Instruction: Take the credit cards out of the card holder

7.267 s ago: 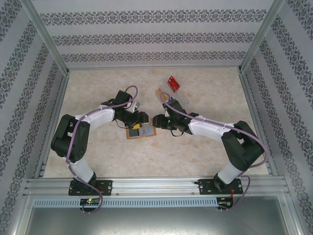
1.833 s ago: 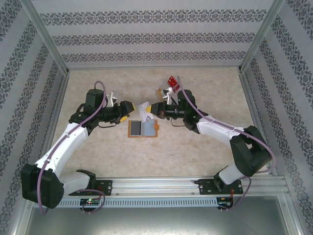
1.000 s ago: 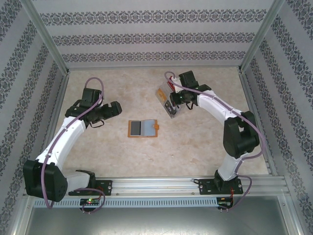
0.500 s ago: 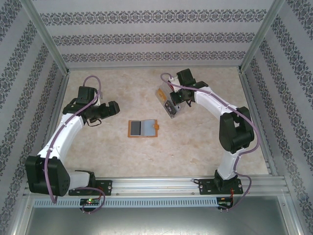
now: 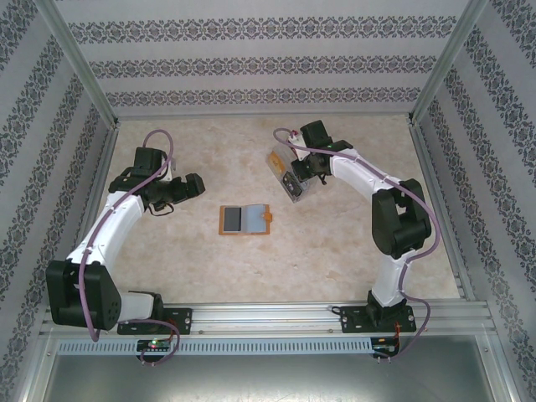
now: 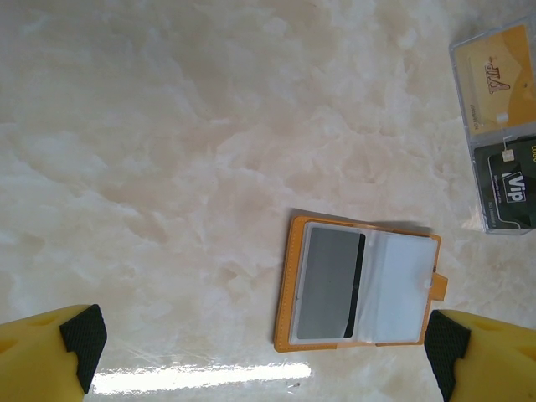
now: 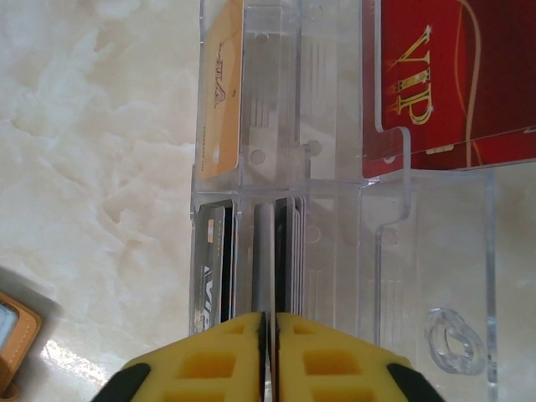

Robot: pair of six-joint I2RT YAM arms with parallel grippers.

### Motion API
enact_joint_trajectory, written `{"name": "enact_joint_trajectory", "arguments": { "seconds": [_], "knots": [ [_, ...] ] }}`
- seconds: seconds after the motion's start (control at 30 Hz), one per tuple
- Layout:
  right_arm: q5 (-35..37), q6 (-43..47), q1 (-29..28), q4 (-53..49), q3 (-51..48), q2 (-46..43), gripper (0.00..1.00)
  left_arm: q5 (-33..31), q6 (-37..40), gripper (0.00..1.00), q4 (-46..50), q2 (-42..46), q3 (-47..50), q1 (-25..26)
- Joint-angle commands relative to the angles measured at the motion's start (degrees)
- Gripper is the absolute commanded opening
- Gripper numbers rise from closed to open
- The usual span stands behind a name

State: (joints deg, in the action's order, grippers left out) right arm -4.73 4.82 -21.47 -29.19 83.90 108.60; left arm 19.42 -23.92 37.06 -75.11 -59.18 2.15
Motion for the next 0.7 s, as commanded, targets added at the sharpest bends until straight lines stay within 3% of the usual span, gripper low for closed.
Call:
{"name": "enact_joint_trajectory", "arguments": {
  "seconds": [0.0, 0.23, 0.37, 0.67],
  "knots": [
    [1.6, -0.5, 0.6, -0.3, 1.5, 0.1, 0.23, 1.1, 1.7, 0.99, -0.8, 0.1, -0.4, -0.8],
    [0.3, -5.1, 0.6, 0.5, -0.8, -6.2, 0.36, 1.0, 1.2, 0.99, -1.0, 1.1, 0.0, -1.3],
    [-1.4, -12.6, -0.9, 1.5, -5.3, -12.2, 0.47, 1.2, 0.6, 1.00, -0.8, 1.1, 0.2, -1.3],
    [-1.5, -31.8, -13.3, 5.1, -15.3, -17.8, 0.56, 1.8, -1.2, 1.00, -0.9, 2.0, 1.9, -1.3]
  ]
}}
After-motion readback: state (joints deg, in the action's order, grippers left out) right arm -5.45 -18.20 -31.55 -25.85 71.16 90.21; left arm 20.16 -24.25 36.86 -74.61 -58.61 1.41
